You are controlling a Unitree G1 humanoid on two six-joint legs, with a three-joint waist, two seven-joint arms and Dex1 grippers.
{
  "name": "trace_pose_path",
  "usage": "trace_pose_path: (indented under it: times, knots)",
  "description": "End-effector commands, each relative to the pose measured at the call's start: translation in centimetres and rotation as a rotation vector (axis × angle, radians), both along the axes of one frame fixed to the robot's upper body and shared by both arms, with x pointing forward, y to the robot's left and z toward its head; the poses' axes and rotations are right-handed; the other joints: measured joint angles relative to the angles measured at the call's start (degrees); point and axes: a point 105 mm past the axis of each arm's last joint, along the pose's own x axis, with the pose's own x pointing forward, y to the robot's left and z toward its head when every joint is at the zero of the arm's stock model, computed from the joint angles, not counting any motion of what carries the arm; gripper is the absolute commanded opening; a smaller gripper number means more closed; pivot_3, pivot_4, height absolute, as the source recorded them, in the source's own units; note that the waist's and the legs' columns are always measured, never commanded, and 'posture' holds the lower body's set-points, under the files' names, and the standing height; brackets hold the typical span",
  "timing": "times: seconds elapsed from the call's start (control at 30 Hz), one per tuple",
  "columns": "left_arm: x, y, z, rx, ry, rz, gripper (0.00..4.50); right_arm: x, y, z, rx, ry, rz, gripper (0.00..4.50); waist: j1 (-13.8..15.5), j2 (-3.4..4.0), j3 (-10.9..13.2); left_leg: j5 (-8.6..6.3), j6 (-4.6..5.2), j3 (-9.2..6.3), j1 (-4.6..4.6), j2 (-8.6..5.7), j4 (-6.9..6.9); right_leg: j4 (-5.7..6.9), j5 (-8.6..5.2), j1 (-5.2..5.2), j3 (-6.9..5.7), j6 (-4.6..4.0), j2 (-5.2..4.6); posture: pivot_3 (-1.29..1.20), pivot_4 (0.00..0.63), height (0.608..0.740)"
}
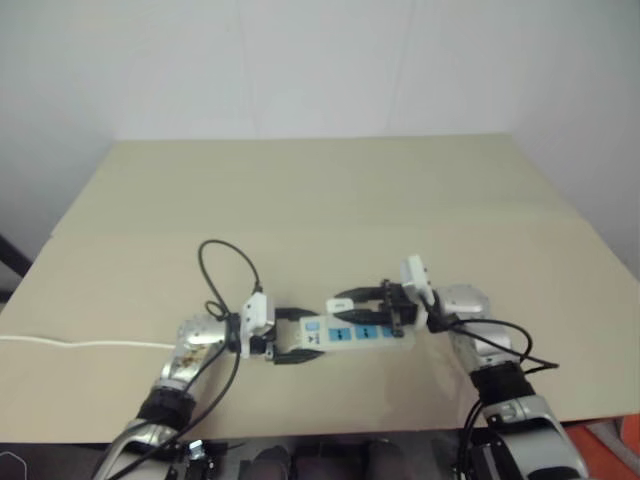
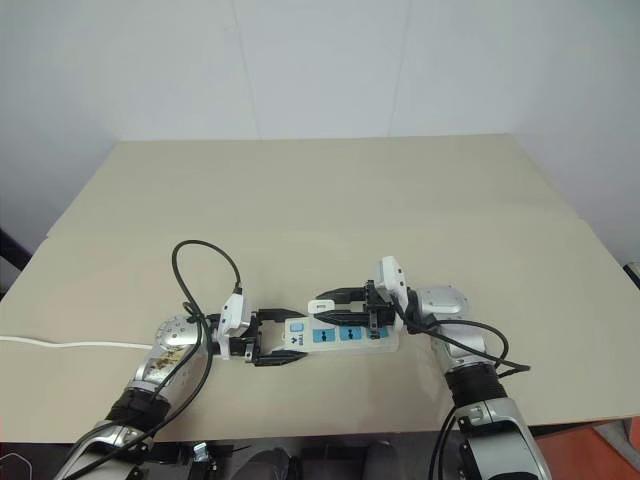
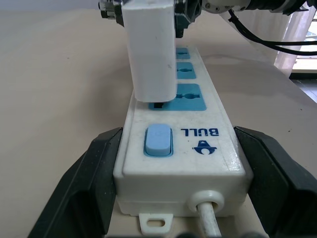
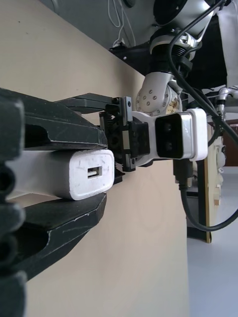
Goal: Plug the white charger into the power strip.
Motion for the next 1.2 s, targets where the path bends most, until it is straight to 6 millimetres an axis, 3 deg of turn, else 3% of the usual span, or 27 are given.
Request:
trace_pose_path:
  times: [0.03, 0.33, 0.8, 1.07, 1.2]
  knots:
    - [0.0, 0.3, -0.5, 0.029, 0.013, 0.003, 3.25, -0.1, -0.2, -0.6, -0.017, -0.006, 0.002, 1.12, 0.00, 0.00, 0.00, 0.00, 0.00, 0.00, 0.01, 0.00, 0.00, 0.00, 0.00, 0.01, 0.00, 0.00, 0.00, 0.00, 0.150, 0.740]
    - [0.1, 0.3, -0.6, 0.028, 0.011, 0.007, 3.25, 0.2, -0.2, -2.9, -0.077, 0.013, -0.008, 1.12, -0.10, 0.02, -0.14, -0.01, 0.01, 0.02, 0.37, 0.02, -0.06, 0.00, 0.00, 0.27, 0.04, 0.00, 0.02, 0.00, 0.150, 0.740]
    - [0.2, 0.4, -0.5, 0.030, 0.010, 0.003, 3.25, 0.3, 0.0, -4.4, -0.124, 0.057, 0.001, 1.12, -0.19, 0.03, -0.32, -0.01, 0.01, 0.06, 0.57, 0.04, -0.07, 0.03, 0.00, 0.38, 0.14, -0.01, 0.07, 0.00, 0.150, 0.740]
    - [0.2, 0.5, -0.6, 0.034, 0.008, 0.009, 3.25, 0.3, -0.3, -4.3, -0.121, 0.064, 0.017, 1.12, -0.27, 0.06, -0.38, -0.01, 0.01, 0.07, 0.66, 0.06, -0.08, 0.04, 0.01, 0.47, 0.17, -0.03, 0.11, 0.00, 0.150, 0.740]
    - [0.1, 0.5, -0.7, 0.040, 0.005, 0.009, 3.25, 0.2, -0.3, -4.3, -0.130, 0.049, 0.027, 2.43, -0.15, 0.06, -0.40, -0.01, 0.01, 0.07, 0.64, 0.06, -0.09, 0.04, 0.01, 0.44, 0.16, -0.03, 0.11, 0.00, 0.150, 0.740]
